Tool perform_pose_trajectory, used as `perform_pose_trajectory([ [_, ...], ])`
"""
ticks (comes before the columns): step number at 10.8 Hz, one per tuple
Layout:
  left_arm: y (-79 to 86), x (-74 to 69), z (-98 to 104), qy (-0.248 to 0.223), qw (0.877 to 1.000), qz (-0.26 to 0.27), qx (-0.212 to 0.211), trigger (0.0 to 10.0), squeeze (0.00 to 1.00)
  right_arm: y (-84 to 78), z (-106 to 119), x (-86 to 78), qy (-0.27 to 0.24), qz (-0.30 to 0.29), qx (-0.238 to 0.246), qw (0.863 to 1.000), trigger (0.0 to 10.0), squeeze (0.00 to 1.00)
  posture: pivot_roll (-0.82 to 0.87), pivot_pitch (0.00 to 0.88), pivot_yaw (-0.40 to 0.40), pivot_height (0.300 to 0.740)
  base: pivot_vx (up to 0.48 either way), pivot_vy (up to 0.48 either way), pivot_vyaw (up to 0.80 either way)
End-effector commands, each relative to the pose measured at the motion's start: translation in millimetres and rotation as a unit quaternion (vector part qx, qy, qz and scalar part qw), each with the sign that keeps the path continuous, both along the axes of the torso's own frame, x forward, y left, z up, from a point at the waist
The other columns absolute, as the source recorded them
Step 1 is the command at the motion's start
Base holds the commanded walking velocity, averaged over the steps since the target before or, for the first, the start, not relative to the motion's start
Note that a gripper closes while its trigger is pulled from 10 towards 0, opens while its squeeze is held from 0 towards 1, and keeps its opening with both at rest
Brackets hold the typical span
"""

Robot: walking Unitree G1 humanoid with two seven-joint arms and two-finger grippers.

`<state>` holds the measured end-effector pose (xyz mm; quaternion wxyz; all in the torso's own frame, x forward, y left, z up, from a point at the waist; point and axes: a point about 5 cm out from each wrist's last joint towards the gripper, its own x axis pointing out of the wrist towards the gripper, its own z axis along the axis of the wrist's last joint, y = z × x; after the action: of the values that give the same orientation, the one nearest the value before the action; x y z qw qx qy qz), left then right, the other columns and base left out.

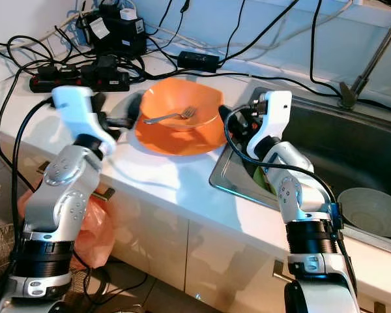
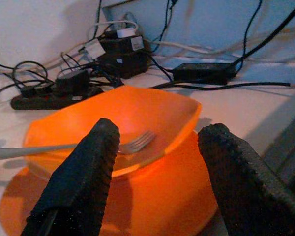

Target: Kitchen organization

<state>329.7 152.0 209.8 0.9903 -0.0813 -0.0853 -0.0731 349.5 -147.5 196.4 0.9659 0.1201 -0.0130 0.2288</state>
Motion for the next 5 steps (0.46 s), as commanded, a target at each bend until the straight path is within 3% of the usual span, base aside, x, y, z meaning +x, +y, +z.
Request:
perform_pose_trajectory([
  [1, -0.2, 1.8, -3, 0.019, 0.999, 0.002, -0.028, 10.0, 0.00, 0.8, 0, -4.0, -0.001, 0.014, -0.008, 1.000, 10.0, 0.00, 0.07, 0.012, -0.049, 0.740, 0.000, 0.000, 0.00],
  [3, -11.6, 4.7, -21, 0.089, 0.986, -0.028, -0.138, 10.0, 0.00, 15.5, 4, -16.9, -0.017, 0.092, -0.026, 0.995, 10.0, 0.00, 0.07, 0.014, -0.046, 0.740, 0.000, 0.000, 0.00],
  [5, -22.6, 5.8, -26, 0.119, 0.979, -0.052, -0.161, 10.0, 0.00, 20.6, 2, -25.7, -0.012, 0.132, -0.042, 0.990, 10.0, 0.00, 0.07, 0.016, -0.046, 0.740, 0.000, 0.000, 0.00],
])
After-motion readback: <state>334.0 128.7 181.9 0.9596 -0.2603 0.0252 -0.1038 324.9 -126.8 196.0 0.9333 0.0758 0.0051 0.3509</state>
